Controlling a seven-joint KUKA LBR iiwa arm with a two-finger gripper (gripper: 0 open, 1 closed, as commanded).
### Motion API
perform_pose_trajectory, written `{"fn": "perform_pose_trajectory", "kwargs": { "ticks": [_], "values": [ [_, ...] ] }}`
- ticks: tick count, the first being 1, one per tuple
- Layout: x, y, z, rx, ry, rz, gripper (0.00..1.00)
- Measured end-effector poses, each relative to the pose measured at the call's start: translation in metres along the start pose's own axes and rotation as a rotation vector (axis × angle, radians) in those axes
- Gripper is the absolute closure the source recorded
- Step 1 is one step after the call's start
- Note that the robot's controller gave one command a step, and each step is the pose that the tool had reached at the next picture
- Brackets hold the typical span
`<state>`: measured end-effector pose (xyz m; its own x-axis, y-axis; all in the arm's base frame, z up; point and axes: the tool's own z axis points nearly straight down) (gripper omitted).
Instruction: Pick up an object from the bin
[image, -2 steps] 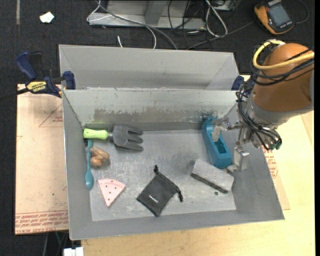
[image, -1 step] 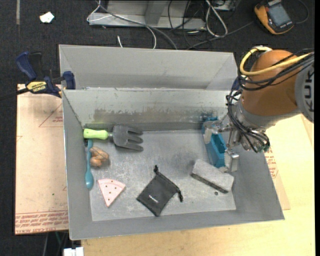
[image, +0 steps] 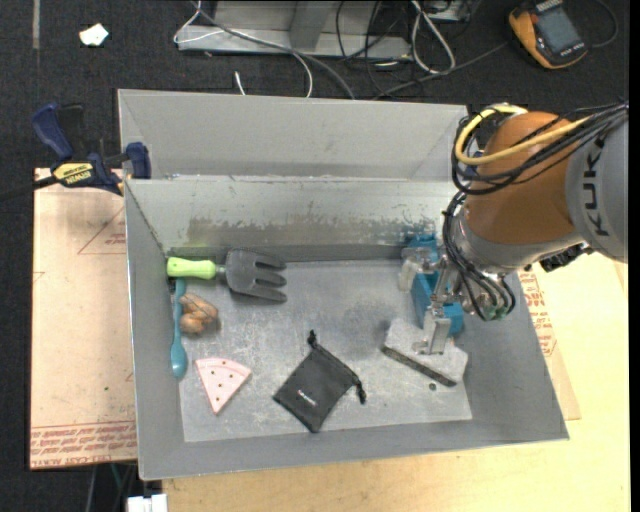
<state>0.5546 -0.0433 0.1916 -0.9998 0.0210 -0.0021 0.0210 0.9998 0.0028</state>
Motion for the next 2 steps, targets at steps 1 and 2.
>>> {"fn": "perform_pose_trajectory", "kwargs": {
  "ticks": [1,2],
  "values": [
    [-0.007,0.014,0.007,0.001,-0.002,-0.069,0.00],
    [0.017,0.020,0.016,0.001,-0.001,0.100,0.00]
  ]
}}
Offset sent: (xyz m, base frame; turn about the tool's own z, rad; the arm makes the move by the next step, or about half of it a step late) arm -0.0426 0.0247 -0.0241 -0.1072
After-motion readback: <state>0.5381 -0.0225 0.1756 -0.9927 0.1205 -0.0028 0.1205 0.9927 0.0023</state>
